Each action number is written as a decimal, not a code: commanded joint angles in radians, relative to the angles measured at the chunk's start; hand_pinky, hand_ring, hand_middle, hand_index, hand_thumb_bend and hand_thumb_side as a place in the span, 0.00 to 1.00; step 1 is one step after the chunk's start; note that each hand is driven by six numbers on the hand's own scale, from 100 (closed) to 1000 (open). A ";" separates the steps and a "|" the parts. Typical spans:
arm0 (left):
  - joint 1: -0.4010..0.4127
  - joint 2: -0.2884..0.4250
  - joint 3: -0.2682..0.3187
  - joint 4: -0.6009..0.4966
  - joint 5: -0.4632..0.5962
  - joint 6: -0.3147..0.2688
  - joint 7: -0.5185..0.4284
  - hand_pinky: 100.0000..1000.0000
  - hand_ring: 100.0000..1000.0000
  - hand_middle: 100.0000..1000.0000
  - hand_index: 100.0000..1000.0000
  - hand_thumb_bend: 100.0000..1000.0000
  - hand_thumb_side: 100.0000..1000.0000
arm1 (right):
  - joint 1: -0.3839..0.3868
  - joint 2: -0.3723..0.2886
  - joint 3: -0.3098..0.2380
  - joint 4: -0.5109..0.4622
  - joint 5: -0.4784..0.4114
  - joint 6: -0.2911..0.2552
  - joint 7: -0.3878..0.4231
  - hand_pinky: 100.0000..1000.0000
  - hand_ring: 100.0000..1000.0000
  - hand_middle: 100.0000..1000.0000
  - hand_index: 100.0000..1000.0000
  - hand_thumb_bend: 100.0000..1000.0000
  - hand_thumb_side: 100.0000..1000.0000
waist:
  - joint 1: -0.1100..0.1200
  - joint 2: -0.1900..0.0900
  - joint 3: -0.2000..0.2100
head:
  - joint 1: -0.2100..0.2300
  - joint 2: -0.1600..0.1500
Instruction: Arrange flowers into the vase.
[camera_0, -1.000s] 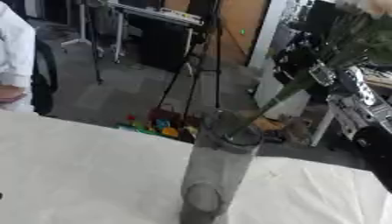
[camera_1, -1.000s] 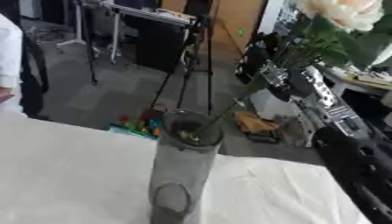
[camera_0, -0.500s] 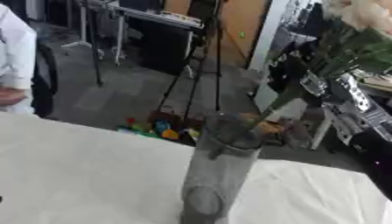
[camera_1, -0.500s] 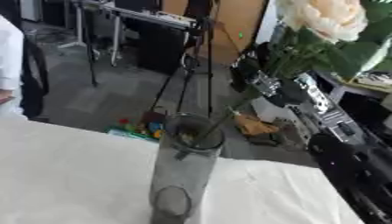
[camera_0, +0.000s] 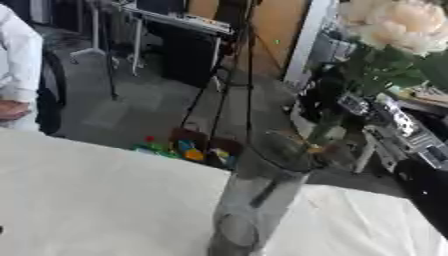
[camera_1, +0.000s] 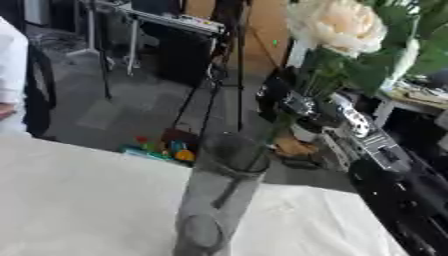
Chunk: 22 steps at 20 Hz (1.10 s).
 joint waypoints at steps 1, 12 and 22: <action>-0.014 0.017 0.006 -0.017 0.001 0.003 0.000 0.68 0.63 0.87 0.92 0.26 0.98 | -0.019 -0.028 -0.024 -0.026 0.009 -0.139 0.140 0.00 0.20 0.00 0.00 0.00 0.59 | 0.009 -0.034 -0.004 | 0.003 -0.017; -0.013 0.013 0.005 -0.017 0.003 0.005 -0.002 0.68 0.63 0.86 0.92 0.26 0.98 | -0.046 -0.003 -0.024 -0.023 -0.060 -0.053 0.079 0.00 0.20 0.00 0.00 0.00 0.68 | 0.009 -0.034 -0.001 | 0.002 -0.026; -0.016 0.008 0.008 -0.017 0.002 0.005 -0.002 0.68 0.63 0.86 0.92 0.26 0.98 | -0.062 0.003 -0.033 -0.017 -0.106 -0.007 0.075 0.00 0.21 0.00 0.02 0.00 0.72 | 0.005 -0.029 0.003 | 0.010 -0.055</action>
